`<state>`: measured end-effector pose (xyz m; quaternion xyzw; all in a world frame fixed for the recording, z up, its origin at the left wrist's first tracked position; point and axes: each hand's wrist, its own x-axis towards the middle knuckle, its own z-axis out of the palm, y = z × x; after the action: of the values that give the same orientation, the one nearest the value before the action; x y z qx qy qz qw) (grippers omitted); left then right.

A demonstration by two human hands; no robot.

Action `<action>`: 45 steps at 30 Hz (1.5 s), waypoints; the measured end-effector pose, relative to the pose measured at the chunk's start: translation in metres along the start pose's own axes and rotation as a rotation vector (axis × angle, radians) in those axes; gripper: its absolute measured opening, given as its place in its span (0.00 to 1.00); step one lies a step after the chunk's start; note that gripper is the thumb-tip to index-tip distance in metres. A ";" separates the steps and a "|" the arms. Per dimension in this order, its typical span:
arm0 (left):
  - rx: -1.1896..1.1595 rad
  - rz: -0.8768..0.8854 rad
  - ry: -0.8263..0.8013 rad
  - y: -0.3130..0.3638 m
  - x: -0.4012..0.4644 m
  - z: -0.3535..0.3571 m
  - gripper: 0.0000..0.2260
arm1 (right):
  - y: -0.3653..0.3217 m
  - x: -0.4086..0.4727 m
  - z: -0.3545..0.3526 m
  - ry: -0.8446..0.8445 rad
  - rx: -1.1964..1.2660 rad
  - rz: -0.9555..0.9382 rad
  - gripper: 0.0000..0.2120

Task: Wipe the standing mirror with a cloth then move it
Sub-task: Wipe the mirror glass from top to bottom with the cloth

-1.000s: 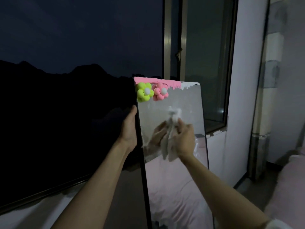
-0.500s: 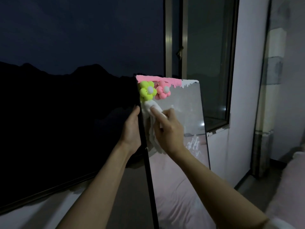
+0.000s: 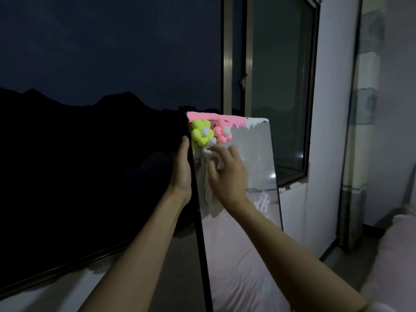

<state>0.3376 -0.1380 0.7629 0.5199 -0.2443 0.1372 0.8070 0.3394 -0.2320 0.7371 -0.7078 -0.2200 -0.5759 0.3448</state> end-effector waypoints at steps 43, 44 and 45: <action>2.083 0.628 0.337 0.020 0.048 0.059 0.16 | 0.133 0.012 -0.003 -0.130 0.007 0.790 0.16; 2.101 0.604 0.314 0.019 0.049 0.060 0.17 | 0.135 0.014 -0.005 -0.141 0.031 0.862 0.14; 2.112 0.584 0.285 0.018 0.051 0.062 0.17 | 0.133 0.016 -0.006 -0.127 0.064 0.863 0.13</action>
<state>0.3561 -0.1881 0.8250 0.8492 -0.0223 0.5207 -0.0854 0.4341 -0.3262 0.7219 -0.7579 0.0574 -0.3271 0.5615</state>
